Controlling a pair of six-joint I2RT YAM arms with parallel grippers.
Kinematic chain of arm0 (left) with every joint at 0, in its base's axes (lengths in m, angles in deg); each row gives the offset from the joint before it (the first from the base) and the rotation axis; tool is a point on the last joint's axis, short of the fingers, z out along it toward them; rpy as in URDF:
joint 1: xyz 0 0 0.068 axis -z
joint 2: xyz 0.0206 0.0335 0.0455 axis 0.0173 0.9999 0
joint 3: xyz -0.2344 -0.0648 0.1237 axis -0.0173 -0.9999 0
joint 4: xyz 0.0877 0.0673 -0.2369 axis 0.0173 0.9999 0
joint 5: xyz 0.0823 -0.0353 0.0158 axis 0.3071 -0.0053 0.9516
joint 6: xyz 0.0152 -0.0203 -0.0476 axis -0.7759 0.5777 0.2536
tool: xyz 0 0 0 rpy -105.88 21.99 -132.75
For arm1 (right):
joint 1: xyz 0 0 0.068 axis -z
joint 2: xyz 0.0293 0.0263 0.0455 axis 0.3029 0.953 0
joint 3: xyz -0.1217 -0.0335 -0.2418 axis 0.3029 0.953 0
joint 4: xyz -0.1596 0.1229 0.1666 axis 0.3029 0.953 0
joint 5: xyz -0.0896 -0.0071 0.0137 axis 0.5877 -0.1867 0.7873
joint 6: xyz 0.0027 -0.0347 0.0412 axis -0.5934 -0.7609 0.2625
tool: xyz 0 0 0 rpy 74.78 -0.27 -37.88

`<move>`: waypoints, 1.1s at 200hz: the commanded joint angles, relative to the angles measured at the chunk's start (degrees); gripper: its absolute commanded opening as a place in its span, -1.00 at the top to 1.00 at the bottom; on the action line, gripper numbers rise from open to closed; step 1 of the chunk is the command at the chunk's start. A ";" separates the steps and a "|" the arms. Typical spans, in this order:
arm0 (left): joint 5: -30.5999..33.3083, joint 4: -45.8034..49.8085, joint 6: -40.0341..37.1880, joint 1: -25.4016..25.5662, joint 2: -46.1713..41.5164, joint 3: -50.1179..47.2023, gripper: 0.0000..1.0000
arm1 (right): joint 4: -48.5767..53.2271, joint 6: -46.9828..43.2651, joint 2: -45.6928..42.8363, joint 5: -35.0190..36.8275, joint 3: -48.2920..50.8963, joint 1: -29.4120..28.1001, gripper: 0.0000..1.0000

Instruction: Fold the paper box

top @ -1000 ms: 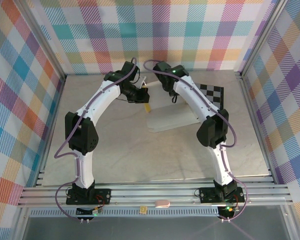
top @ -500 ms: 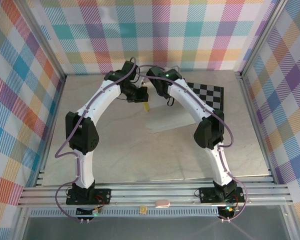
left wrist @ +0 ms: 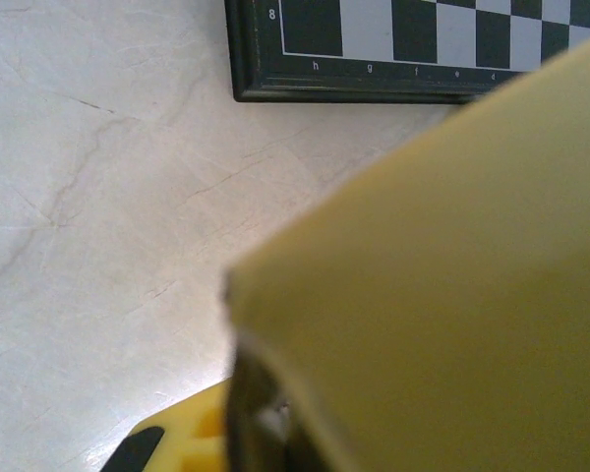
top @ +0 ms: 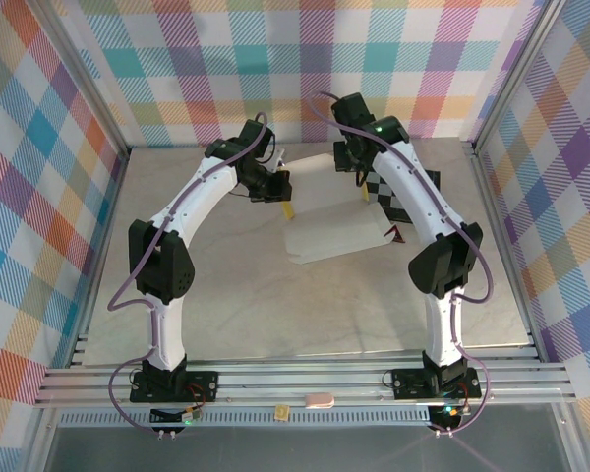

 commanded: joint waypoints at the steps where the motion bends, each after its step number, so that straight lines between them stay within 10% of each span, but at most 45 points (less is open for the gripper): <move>1: -1.40 0.24 0.18 0.41 -1.07 1.87 1.00 | -0.55 -0.64 -2.43 -2.89 0.59 0.75 0.09; 73: -1.90 0.40 0.09 0.49 -0.74 2.33 1.00 | -4.17 -0.78 -3.45 6.99 10.43 0.77 0.45; 103: -1.54 0.62 0.09 0.49 -0.55 2.33 1.00 | -4.93 -0.02 -2.39 8.64 8.89 0.59 1.00; 220: 6.55 -24.23 8.97 1.31 -4.76 -28.90 0.81 | 3.20 23.68 -2.74 14.75 26.00 -8.61 1.00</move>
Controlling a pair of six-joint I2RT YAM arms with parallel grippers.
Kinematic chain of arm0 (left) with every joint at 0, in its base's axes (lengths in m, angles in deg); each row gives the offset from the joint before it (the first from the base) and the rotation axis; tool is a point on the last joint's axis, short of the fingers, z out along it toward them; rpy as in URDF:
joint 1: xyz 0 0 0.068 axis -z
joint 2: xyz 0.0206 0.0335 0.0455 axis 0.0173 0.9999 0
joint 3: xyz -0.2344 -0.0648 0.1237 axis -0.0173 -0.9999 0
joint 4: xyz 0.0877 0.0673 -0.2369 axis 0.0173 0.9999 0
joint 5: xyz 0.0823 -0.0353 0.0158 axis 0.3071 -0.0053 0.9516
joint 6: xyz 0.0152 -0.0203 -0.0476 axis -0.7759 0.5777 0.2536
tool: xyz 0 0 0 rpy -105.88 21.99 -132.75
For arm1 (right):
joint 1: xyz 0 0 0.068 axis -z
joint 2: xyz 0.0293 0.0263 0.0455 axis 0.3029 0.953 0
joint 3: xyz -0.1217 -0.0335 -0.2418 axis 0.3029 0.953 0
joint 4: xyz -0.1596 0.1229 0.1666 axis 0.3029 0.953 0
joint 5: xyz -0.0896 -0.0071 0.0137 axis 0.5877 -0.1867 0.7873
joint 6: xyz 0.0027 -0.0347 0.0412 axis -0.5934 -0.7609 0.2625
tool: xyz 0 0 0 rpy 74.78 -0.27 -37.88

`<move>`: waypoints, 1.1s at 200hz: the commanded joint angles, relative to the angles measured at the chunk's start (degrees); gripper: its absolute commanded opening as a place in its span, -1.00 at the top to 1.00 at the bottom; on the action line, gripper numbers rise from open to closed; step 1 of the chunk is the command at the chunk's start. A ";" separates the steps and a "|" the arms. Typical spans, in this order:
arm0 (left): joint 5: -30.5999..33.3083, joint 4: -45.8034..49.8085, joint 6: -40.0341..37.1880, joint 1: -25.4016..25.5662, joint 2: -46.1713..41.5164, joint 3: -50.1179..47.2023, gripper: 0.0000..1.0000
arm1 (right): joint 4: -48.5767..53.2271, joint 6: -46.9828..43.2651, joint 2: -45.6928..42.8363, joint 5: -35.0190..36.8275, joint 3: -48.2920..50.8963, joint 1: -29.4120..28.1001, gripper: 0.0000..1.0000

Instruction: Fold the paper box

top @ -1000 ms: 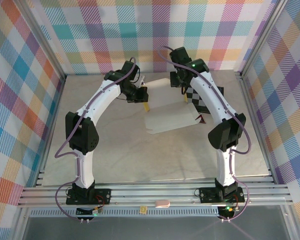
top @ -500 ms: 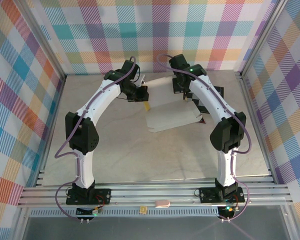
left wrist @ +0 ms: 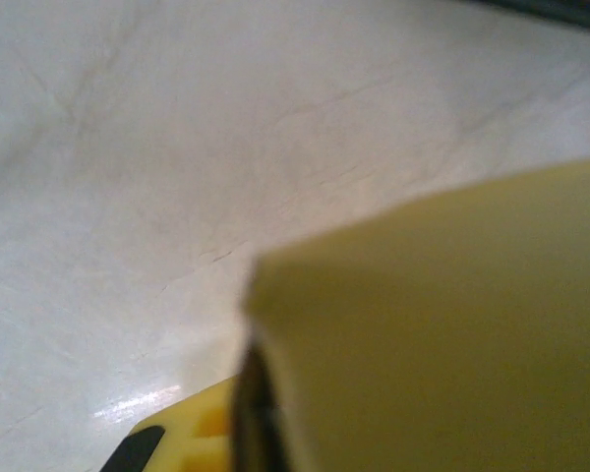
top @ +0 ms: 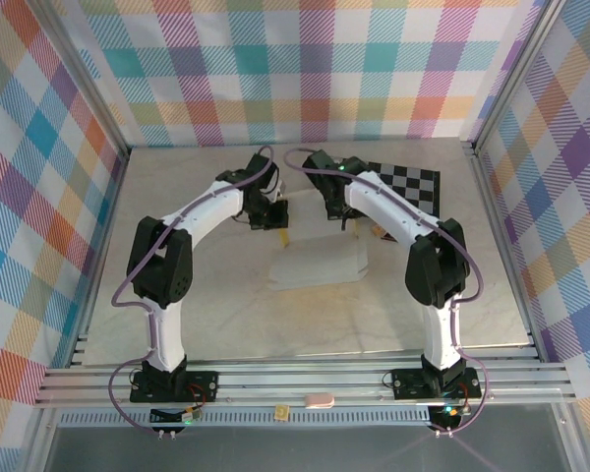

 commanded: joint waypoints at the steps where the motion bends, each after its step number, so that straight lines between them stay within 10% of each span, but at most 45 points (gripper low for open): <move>1: 1.96 -8.63 3.42 0.22 -2.53 -5.74 0.81 | 3.10 7.25 0.29 0.87 0.57 0.08 1.00; 101: 1.35 -28.90 6.55 0.39 -4.89 -19.29 0.66 | 4.49 7.96 2.39 -2.27 2.82 -0.31 1.00; 142: 3.26 -29.34 7.27 0.61 -4.14 -19.58 1.00 | 5.16 8.07 2.99 -2.81 2.62 -0.30 1.00; 220: 25.71 -16.46 14.39 5.95 0.70 -16.42 1.00 | 7.84 9.04 4.35 -2.66 1.68 -0.40 1.00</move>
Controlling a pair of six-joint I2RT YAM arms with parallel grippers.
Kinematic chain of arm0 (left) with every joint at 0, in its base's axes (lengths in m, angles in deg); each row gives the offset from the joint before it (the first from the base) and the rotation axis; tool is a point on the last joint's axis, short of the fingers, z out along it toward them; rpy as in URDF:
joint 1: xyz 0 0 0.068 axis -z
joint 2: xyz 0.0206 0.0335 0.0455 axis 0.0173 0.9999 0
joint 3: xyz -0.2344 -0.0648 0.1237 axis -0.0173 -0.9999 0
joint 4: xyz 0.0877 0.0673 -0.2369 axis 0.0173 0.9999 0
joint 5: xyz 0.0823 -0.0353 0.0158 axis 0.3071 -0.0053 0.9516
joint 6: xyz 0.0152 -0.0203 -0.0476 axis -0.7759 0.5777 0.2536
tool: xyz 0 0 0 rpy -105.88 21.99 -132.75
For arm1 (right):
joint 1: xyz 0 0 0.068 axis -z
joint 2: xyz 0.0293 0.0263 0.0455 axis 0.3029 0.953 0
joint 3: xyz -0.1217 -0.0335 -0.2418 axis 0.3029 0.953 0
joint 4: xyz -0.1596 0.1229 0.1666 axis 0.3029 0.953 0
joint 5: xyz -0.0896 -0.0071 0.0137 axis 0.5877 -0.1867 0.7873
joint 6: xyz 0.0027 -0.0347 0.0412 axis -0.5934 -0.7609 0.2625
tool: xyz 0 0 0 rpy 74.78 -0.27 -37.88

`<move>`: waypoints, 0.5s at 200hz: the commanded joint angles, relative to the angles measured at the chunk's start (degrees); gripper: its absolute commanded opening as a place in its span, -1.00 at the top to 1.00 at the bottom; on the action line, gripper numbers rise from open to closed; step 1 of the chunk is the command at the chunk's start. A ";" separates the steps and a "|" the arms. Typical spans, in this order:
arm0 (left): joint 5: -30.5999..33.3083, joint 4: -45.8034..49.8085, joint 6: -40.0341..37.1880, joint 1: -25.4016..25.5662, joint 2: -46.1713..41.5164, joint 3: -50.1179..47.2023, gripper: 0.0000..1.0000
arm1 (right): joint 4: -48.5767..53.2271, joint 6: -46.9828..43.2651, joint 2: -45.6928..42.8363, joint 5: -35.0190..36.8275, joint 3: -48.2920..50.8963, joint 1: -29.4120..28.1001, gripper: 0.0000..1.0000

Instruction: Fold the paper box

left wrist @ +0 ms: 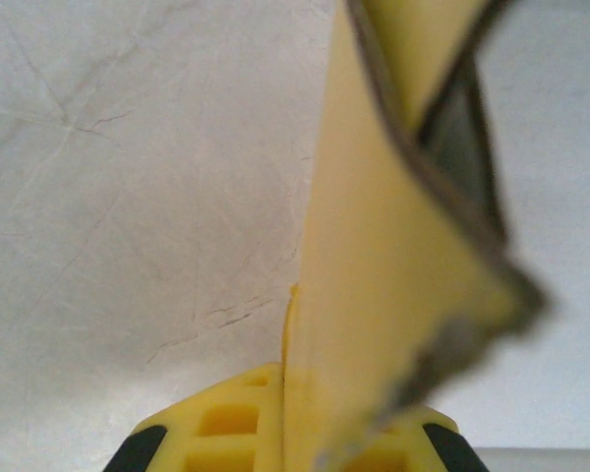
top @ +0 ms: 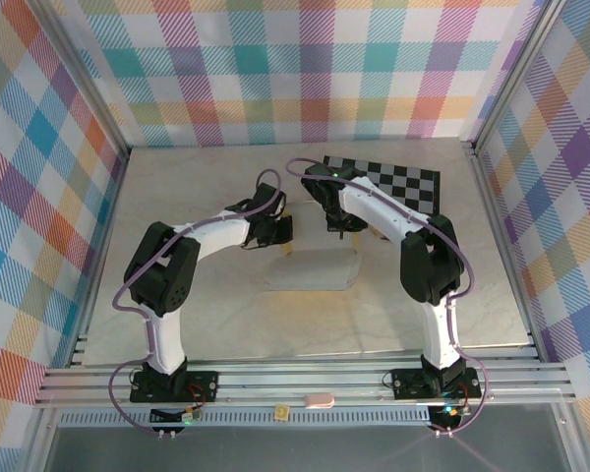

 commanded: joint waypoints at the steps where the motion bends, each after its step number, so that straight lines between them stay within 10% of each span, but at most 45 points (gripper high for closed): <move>1: 14.87 8.73 4.58 1.65 3.97 1.11 1.00 | 5.31 1.39 1.79 -0.50 -0.88 0.08 1.00; 59: 22.27 13.60 5.36 2.48 6.92 2.30 1.00 | 6.85 0.89 3.14 -1.18 -2.89 0.04 1.00; 100: 19.87 9.38 3.15 2.23 6.83 0.46 0.65 | 7.59 0.59 3.69 -1.75 -3.58 0.05 1.00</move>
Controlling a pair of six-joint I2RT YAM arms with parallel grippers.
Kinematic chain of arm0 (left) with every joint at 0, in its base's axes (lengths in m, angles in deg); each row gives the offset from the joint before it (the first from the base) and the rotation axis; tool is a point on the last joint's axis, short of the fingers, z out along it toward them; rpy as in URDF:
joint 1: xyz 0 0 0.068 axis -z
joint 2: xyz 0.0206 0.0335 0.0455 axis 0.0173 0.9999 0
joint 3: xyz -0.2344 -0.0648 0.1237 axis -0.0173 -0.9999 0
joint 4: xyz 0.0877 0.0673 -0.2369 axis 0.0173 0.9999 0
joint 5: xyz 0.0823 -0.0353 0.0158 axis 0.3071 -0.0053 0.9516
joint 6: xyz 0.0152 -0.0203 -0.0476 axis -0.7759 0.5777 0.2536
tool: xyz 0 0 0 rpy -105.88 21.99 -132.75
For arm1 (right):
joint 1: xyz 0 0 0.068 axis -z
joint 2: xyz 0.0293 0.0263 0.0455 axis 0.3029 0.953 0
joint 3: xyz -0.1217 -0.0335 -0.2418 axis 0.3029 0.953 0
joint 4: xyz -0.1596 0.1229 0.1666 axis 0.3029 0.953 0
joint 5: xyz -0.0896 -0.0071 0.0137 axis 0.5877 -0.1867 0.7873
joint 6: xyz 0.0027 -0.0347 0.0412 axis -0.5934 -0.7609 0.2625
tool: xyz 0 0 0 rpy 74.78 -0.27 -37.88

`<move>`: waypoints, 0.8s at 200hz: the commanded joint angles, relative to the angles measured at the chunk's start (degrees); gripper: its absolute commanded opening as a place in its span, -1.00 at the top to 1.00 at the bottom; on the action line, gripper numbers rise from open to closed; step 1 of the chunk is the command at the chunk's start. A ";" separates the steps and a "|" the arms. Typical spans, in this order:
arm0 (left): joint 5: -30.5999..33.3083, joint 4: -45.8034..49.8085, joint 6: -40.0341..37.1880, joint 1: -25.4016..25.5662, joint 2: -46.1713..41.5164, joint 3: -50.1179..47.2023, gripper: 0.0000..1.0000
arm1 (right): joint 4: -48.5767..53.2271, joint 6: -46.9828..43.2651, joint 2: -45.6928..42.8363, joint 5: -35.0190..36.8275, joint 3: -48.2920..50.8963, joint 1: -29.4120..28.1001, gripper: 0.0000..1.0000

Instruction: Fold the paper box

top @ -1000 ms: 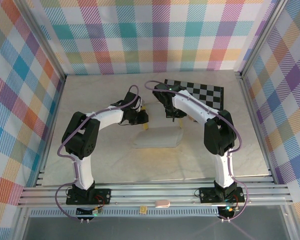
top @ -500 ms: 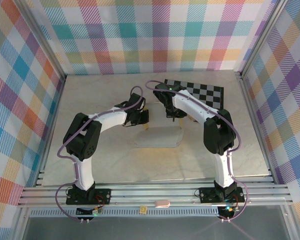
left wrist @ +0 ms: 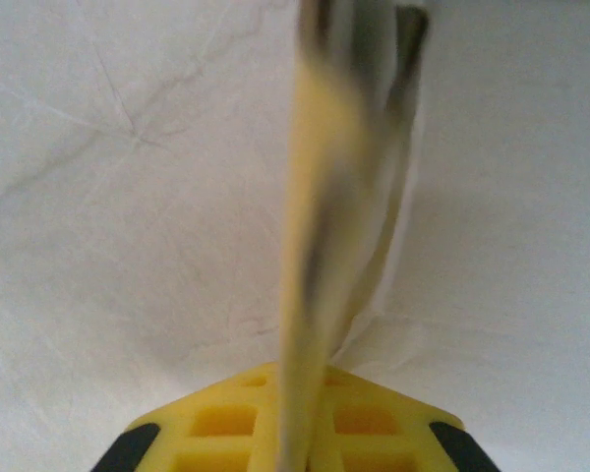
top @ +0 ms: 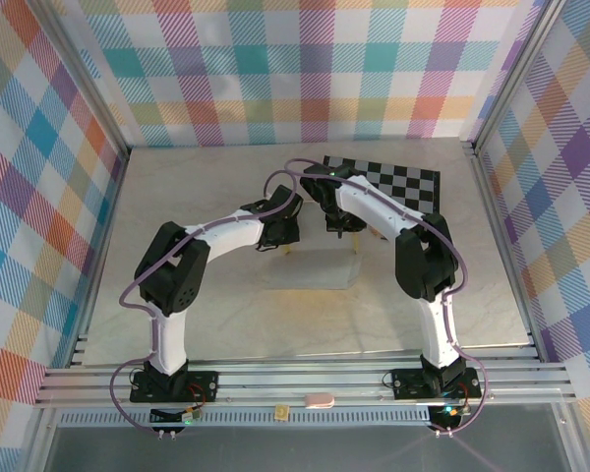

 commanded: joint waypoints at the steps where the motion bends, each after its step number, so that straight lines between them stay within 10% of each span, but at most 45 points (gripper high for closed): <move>1: 6.38 3.80 -0.16 -1.80 3.83 -4.20 0.64 | 5.56 0.28 0.95 -1.84 -1.21 -0.13 1.00; 50: -3.26 -10.99 -4.83 -4.39 -6.63 -10.06 0.28 | 5.50 0.43 0.66 -2.15 -0.79 -0.13 1.00; 160: -19.18 -14.58 -7.75 -7.37 -4.56 -7.50 0.30 | 5.41 0.63 0.40 -3.31 -0.39 -0.13 1.00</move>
